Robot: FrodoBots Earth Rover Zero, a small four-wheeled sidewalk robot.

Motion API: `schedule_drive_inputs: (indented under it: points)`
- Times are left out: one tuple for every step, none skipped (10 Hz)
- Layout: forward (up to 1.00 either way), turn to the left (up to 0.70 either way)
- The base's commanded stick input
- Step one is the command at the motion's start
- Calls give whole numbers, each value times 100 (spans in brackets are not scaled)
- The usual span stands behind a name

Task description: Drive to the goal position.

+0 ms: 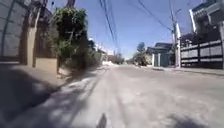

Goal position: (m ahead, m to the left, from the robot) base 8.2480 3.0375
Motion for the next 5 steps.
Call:
schedule_drive_inputs:
  points:
    - [100,0]
    - [100,0]
    - [100,0]
    - [100,0]
    - [100,0]
